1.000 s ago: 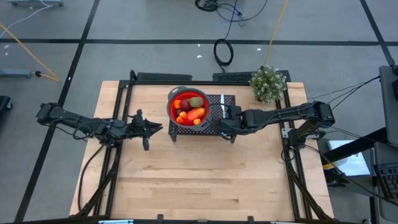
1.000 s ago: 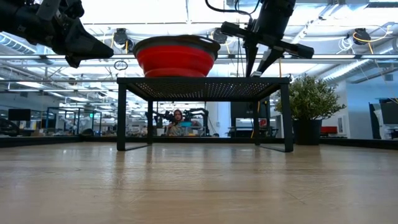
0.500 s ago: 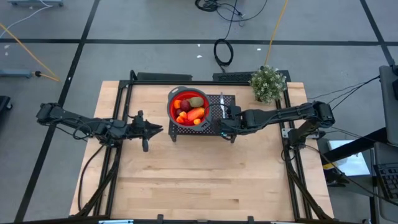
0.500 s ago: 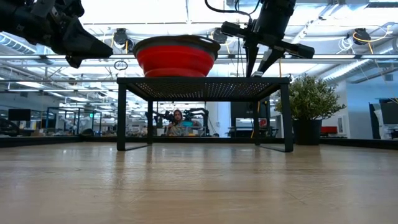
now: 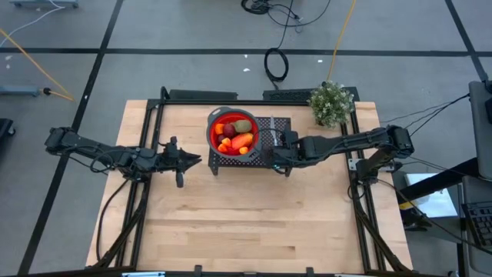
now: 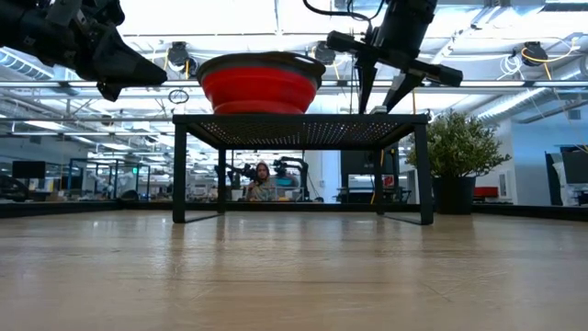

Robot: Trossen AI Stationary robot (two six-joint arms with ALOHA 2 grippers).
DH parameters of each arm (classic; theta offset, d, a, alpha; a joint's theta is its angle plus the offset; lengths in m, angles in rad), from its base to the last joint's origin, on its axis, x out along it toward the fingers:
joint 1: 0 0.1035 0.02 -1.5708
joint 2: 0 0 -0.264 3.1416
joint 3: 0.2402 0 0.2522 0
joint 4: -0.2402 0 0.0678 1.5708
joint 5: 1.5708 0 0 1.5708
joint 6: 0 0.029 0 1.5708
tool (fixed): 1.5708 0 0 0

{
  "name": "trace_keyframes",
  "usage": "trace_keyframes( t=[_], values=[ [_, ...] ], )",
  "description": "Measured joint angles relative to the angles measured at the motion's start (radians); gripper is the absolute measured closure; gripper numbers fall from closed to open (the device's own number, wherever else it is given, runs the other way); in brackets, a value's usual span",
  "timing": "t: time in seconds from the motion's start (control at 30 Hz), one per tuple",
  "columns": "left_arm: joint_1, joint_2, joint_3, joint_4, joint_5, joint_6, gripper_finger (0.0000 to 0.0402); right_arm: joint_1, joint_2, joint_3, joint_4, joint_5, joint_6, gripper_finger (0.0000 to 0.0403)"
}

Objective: Pick & Place Fruit
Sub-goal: Return to Home Position

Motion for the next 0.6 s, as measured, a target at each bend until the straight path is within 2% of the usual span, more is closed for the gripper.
trace_keyframes(
  t=[0.13, 0.33, 0.6],
  values=[
    [0.000, 0.000, 0.000, 0.000, 0.000, 0.000, 0.0350, 0.022, -0.012, -0.001, 0.001, 0.004, 0.000, 0.0293],
    [-0.001, 0.000, 0.000, -0.002, 0.005, 0.005, 0.0350, 0.082, -0.071, -0.001, -0.001, 0.127, -0.007, 0.0311],
    [-0.003, 0.000, 0.000, -0.002, 0.020, 0.007, 0.0350, 0.138, -0.121, -0.001, -0.065, 0.232, -0.280, 0.0354]
  ],
)
